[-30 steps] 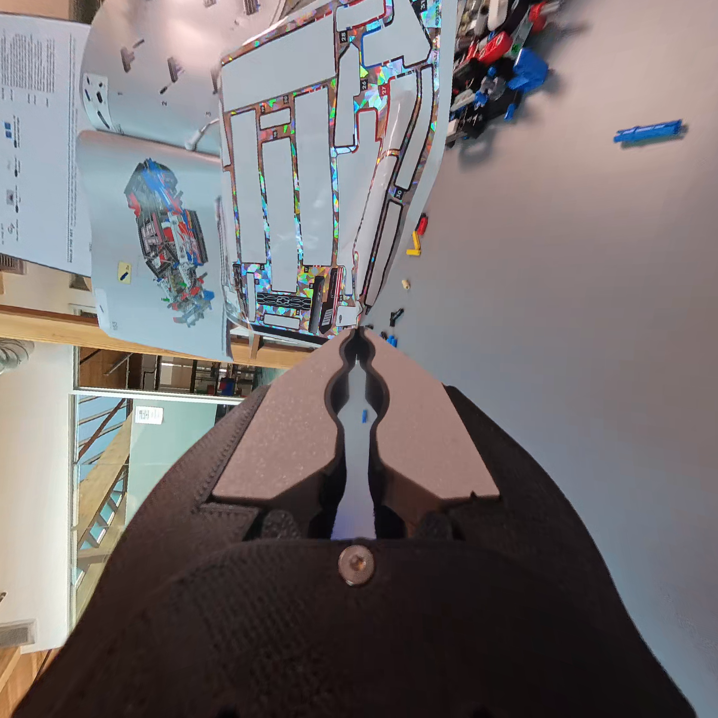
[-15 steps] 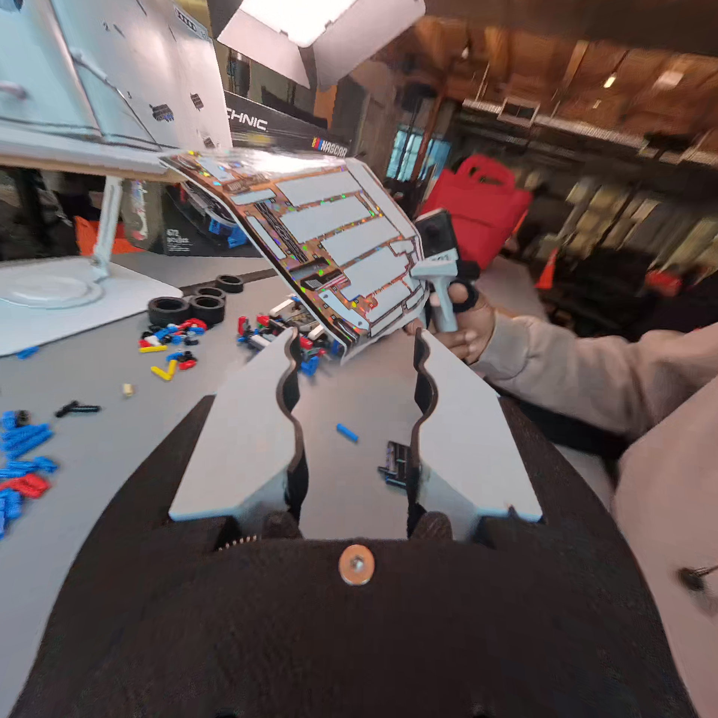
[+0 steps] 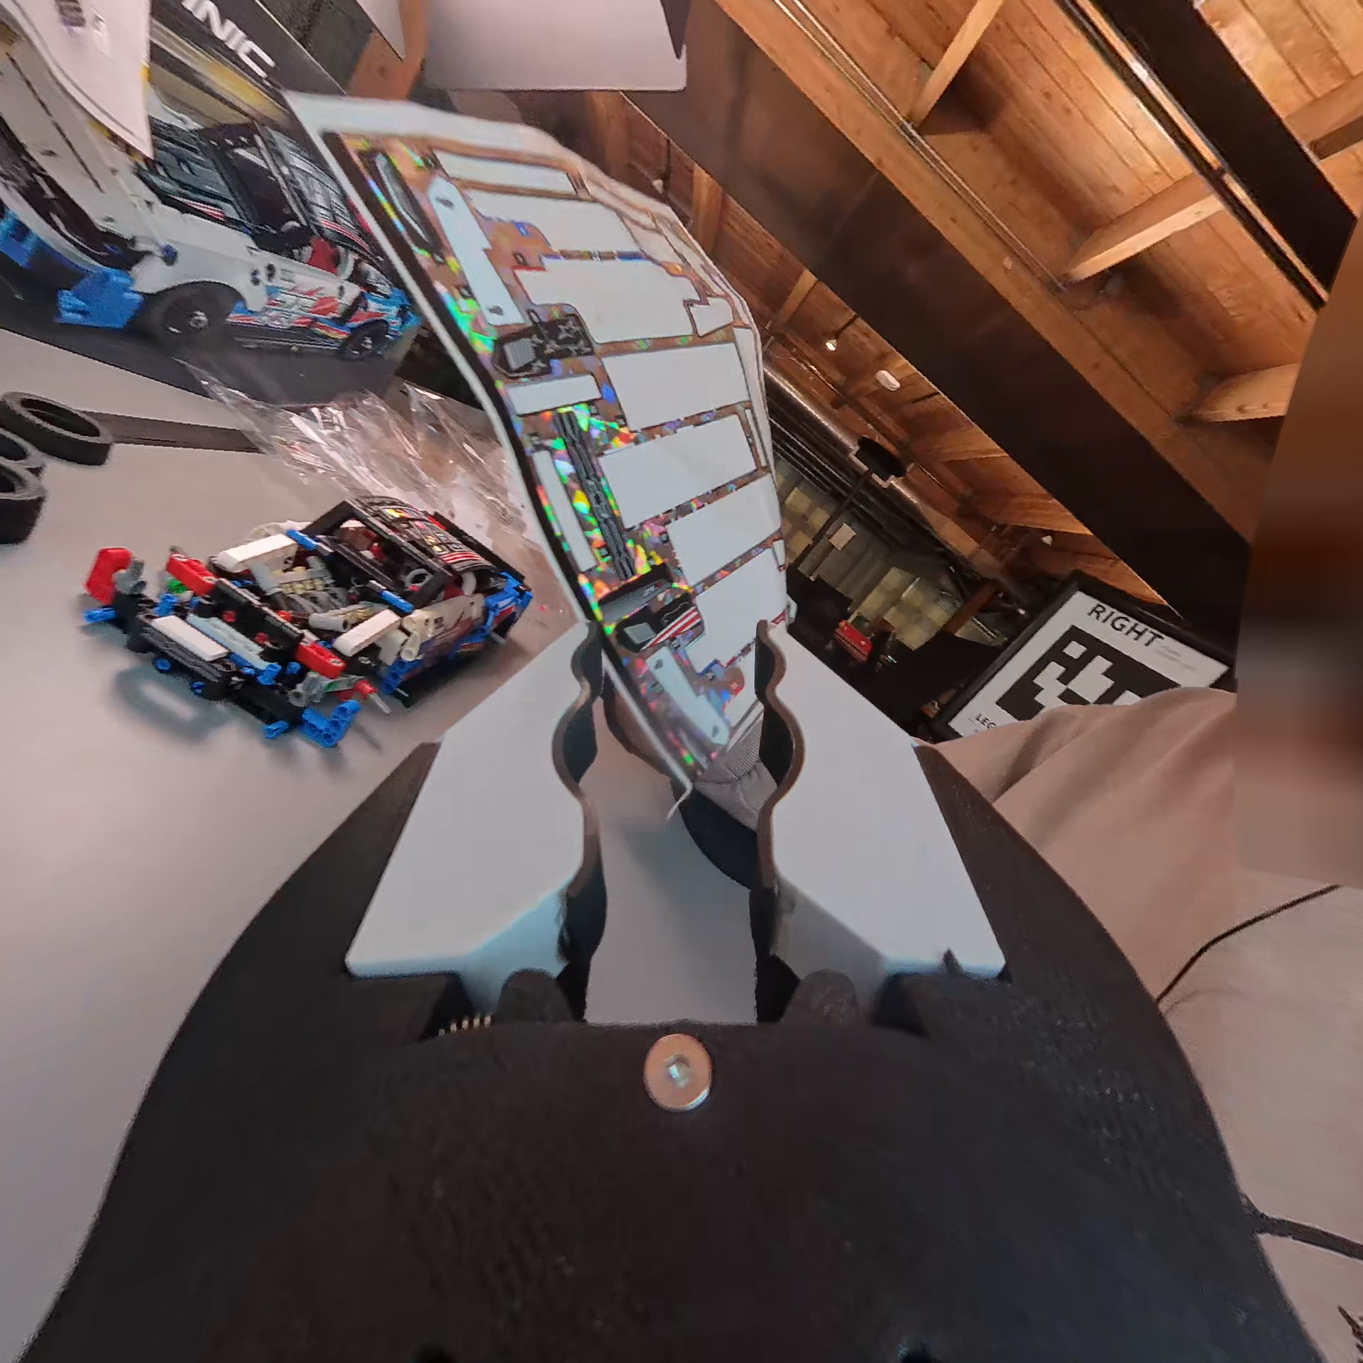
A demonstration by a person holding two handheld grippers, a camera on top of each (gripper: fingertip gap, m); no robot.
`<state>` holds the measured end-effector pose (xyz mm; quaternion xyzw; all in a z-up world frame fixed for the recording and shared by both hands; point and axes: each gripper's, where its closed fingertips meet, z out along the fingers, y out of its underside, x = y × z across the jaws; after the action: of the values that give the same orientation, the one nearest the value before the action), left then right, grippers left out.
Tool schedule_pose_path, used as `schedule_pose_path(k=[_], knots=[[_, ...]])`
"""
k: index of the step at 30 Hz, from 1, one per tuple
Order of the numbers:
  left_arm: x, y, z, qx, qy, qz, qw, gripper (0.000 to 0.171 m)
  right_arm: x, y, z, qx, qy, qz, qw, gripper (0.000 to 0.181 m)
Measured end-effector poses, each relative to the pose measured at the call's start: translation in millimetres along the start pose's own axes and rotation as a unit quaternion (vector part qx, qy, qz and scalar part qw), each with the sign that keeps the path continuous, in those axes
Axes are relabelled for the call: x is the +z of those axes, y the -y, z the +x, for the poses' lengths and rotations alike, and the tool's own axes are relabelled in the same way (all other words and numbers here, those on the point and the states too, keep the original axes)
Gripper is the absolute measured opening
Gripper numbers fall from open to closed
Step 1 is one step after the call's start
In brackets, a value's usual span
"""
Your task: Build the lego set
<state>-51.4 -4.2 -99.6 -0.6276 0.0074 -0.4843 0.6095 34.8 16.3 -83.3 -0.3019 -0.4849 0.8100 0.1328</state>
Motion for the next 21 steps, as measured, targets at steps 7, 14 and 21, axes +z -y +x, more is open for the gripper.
schedule_pose_path(k=[7, 14, 21], knots=[[0.2, -12.0, 7.3, -0.043, -0.042, 0.002, 0.998, 0.043, -4.8, -4.2, -6.2, 0.034, 0.04, 0.0, 0.999, 0.0], [-4.4, -15.8, 18.0, 0.04, -0.018, -0.01, 0.999, 0.0, -8.9, -26.1, 23.1, 0.04, -0.04, -0.059, 0.997, 0.0], [-18.0, -11.2, 12.1, 0.067, 0.009, -0.004, 0.998, 0.0, -8.7, -39.0, 34.1, 0.038, -0.07, -0.09, 0.993, 0.0]])
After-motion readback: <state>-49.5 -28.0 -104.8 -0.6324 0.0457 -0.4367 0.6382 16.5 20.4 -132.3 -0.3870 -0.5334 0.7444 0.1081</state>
